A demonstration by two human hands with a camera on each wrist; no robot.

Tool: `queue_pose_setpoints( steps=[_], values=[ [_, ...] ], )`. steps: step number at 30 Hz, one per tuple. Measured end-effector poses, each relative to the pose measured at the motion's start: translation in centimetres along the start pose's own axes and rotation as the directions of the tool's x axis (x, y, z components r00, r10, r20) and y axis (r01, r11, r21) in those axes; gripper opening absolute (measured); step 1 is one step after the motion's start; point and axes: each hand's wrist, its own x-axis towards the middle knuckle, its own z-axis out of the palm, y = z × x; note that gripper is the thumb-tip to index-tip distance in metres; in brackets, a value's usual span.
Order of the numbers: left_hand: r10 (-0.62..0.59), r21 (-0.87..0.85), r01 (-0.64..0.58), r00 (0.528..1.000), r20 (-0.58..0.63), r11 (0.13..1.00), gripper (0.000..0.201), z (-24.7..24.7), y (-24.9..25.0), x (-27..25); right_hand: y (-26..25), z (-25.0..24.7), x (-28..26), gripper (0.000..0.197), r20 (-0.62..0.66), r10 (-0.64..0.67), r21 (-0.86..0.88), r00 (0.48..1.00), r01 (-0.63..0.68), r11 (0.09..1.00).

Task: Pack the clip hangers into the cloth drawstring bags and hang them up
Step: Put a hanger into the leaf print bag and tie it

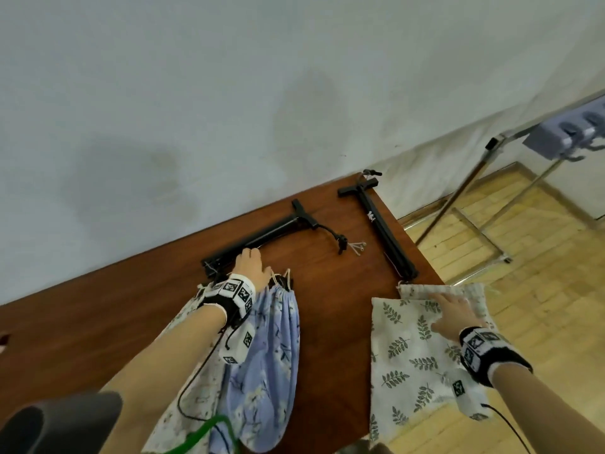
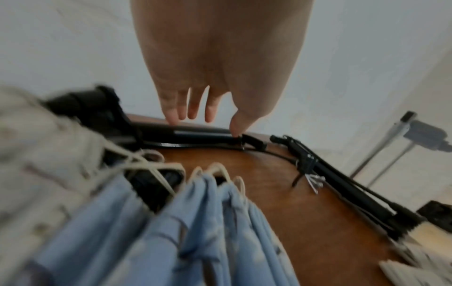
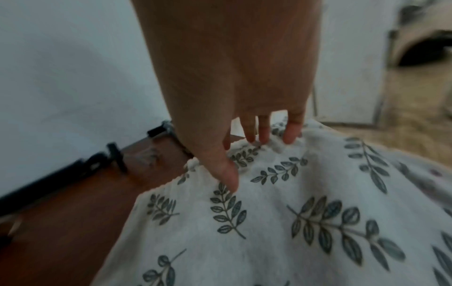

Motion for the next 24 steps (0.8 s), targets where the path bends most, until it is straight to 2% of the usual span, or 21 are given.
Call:
queue_pose_setpoints(
  steps=[2, 5, 7, 10, 13, 14, 16, 17, 19, 21, 23, 24],
  values=[
    [-0.043, 0.034, 0.041, 0.998, 0.041, 0.999, 0.043, -1.7, -1.1, -0.9, -0.4, 0.0, 0.6, 0.064, 0.027, 0.01, -0.105, 1.0, -0.007, 0.994],
    [-0.085, 0.025, 0.083, 0.989, 0.121, 0.996, 0.039, -4.0, -1.5, -2.8, -1.6, -1.0, 0.6, 0.03, -0.064, -0.023, -0.058, 0.998, 0.019, 0.998],
    [-0.064, 0.0, 0.065, 0.986, 0.155, 0.998, 0.033, -5.3, -0.9, -3.9, -2.8, -2.1, 0.1, 0.023, -0.062, -0.11, 0.002, 0.992, 0.11, 0.994],
    [0.021, -0.068, -0.009, 0.984, 0.174, 0.998, 0.027, -7.0, 1.4, -6.2, -5.2, -4.1, -1.4, 0.014, 0.045, -0.285, 0.114, 0.957, 0.279, 0.953],
    [0.181, -0.195, -0.142, 0.963, 0.199, 0.971, 0.03, -8.1, 6.0, -8.6, -7.4, -6.9, -4.2, 0.012, -0.016, -0.521, 0.238, 0.854, 0.509, 0.827],
    [0.278, -0.262, -0.216, 0.933, 0.23, 0.941, 0.036, -8.0, 7.8, -9.5, -8.1, -7.9, -5.6, 0.012, -0.054, -0.591, 0.278, 0.805, 0.581, 0.765],
    [0.479, -0.347, -0.372, 0.823, 0.306, 0.861, 0.055, -7.3, 11.4, -11.5, -9.6, -9.6, -8.6, 0.009, -0.078, -0.71, 0.34, 0.699, 0.689, 0.64],
    [0.539, -0.356, -0.427, 0.778, 0.324, 0.831, 0.061, -6.9, 13.2, -12.7, -10.1, -10.4, -9.9, 0.011, -0.069, -0.759, 0.351, 0.648, 0.728, 0.589],
    [0.593, -0.355, -0.492, 0.755, 0.281, 0.795, 0.049, -6.1, 15.3, -14.6, -10.7, -11.5, -11.3, 0.016, -0.034, -0.814, 0.286, 0.58, 0.786, 0.548],
    [0.596, -0.31, -0.523, 0.769, 0.231, 0.794, 0.036, -5.4, 15.6, -15.4, -10.6, -12.5, -11.9, 0.013, -0.008, -0.811, 0.249, 0.585, 0.787, 0.565],
    [0.556, -0.166, -0.532, 0.773, 0.306, 0.831, 0.042, -5.4, 13.9, -15.3, -10.0, -13.3, -11.2, 0.035, -0.063, -0.791, 0.254, 0.608, 0.777, 0.576],
    [0.525, -0.092, -0.529, 0.777, 0.348, 0.844, 0.041, -5.3, 12.6, -15.0, -9.6, -13.7, -10.4, 0.044, -0.089, -0.753, 0.27, 0.652, 0.744, 0.611]
  ],
)
